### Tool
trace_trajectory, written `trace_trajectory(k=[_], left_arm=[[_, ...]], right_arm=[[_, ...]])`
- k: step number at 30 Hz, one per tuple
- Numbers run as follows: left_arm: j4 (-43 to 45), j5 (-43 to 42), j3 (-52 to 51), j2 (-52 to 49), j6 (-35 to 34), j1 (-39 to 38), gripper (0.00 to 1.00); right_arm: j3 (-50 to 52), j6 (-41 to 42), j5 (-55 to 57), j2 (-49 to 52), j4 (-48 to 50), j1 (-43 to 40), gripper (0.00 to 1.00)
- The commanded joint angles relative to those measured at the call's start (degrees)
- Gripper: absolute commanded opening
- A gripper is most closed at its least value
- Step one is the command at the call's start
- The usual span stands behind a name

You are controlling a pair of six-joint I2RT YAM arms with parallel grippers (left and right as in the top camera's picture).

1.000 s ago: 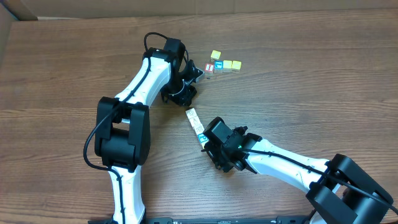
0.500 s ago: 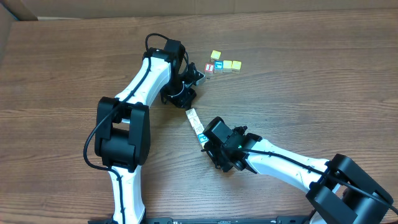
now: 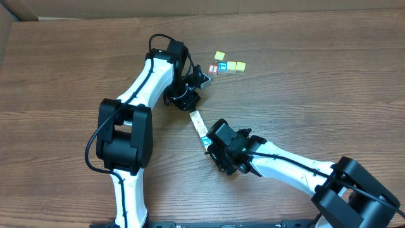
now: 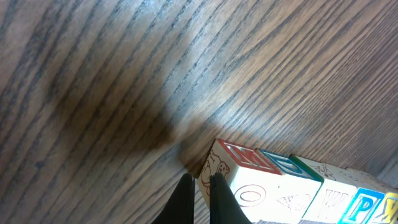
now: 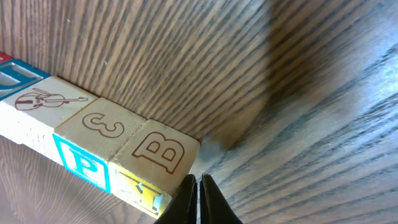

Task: Flip 5 blocks

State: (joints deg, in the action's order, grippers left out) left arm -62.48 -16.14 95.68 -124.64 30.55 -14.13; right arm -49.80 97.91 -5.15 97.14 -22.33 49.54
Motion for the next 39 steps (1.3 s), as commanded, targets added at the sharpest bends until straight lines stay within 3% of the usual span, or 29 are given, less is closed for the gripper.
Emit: trace_trajectory(k=[1, 19, 39], left_arm=[[0.0, -1.9, -0.5, -0.7, 1.6, 0.3, 0.04], [1.1, -1.9, -0.5, -0.7, 1.2, 0.3, 0.04], [1.4, -1.9, -0.5, -0.7, 0.7, 0.3, 0.04]], right_arm=[[0.0, 1.4, 0.3, 0.5, 0.9, 0.3, 0.06], [0.0, 13.3, -2.2, 0.6, 4.0, 1.3, 0.13], [0.0, 14.1, -4.2, 0.9, 6.0, 2.3, 0.14]])
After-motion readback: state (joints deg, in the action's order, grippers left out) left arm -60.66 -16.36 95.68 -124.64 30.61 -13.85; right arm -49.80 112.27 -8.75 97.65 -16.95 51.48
